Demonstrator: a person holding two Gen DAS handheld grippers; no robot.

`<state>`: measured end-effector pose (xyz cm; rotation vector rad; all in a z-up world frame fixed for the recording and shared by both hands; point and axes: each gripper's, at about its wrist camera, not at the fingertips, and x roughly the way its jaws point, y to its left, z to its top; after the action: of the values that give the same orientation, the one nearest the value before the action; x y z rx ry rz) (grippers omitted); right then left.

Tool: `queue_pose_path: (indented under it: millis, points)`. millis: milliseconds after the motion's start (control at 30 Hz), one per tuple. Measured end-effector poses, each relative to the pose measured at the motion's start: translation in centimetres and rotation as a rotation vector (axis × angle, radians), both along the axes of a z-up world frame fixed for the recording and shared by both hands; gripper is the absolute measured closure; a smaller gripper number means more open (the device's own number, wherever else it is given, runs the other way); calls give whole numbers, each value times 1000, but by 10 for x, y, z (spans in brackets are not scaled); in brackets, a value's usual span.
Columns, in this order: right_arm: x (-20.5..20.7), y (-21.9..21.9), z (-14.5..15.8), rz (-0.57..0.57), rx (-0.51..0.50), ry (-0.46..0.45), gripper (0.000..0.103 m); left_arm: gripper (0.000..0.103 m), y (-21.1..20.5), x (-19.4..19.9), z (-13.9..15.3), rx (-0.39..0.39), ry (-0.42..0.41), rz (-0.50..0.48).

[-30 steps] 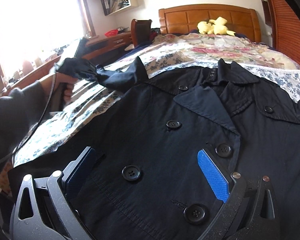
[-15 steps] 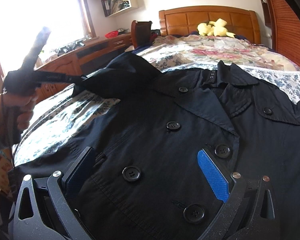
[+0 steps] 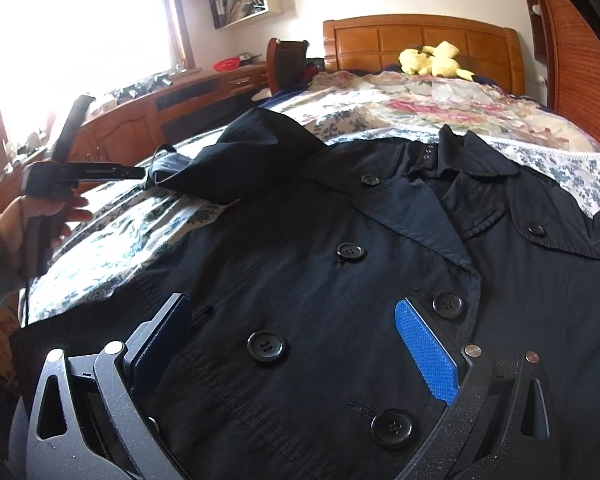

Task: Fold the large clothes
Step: 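Lift the held sleeve and fold it across the coat body with the left tool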

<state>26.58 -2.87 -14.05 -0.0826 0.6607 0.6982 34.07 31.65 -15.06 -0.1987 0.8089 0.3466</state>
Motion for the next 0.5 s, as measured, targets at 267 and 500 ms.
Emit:
queue_pose_path:
  millis: [267,500]
  points:
    - [-4,5,-1,13,-25,-17,0,46,50,31,-29,-23,18,136]
    - [-6,7,-1,20,-30,-22,0,46,69,47,-57,-74,64,200]
